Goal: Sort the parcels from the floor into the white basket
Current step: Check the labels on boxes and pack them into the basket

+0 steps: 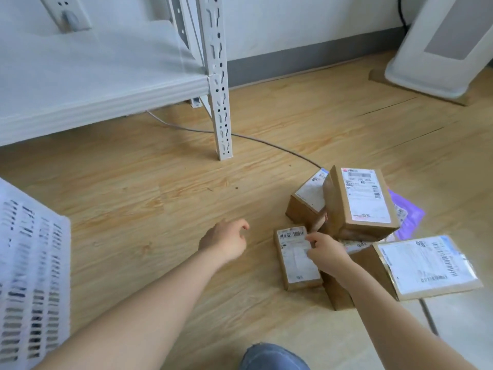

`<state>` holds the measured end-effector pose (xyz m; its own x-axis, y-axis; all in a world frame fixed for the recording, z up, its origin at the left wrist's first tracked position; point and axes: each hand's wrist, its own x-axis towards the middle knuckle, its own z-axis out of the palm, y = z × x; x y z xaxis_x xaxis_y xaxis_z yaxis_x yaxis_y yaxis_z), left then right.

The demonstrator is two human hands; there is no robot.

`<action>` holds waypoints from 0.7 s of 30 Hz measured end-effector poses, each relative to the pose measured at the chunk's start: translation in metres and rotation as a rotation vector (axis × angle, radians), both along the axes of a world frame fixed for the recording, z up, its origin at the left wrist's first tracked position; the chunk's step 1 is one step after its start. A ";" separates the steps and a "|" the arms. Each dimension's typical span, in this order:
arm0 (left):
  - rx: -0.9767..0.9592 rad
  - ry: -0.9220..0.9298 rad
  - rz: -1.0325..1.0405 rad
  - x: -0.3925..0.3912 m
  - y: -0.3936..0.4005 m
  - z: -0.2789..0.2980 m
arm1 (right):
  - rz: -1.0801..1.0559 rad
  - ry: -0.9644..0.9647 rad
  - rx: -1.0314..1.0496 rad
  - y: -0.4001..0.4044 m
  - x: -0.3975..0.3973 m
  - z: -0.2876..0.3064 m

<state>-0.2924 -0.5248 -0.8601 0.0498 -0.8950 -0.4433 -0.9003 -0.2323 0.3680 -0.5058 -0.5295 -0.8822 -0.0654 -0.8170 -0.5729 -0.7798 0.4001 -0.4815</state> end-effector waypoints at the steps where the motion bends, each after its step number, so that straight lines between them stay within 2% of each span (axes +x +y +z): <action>1: 0.015 0.012 -0.012 -0.006 -0.002 -0.010 | -0.024 -0.025 0.033 0.001 -0.001 -0.012; 8: 0.183 0.099 0.007 -0.031 -0.019 -0.068 | -0.041 -0.023 0.042 0.003 -0.003 -0.063; 15: 0.456 0.359 0.099 -0.066 -0.006 -0.097 | -0.168 -0.292 -0.024 0.016 0.004 -0.081; 18: 0.435 0.470 0.105 -0.068 0.002 -0.095 | -0.266 -0.533 0.034 0.024 0.012 -0.078; 21: 0.368 0.516 0.182 -0.062 0.006 -0.088 | -0.346 -0.674 0.057 0.030 0.019 -0.069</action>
<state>-0.3549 -0.5184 -0.9483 -0.1155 -0.6777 -0.7262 -0.5640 -0.5571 0.6096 -0.4864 -0.4997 -0.9516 0.0665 -0.7818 -0.6200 -0.1493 0.6066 -0.7809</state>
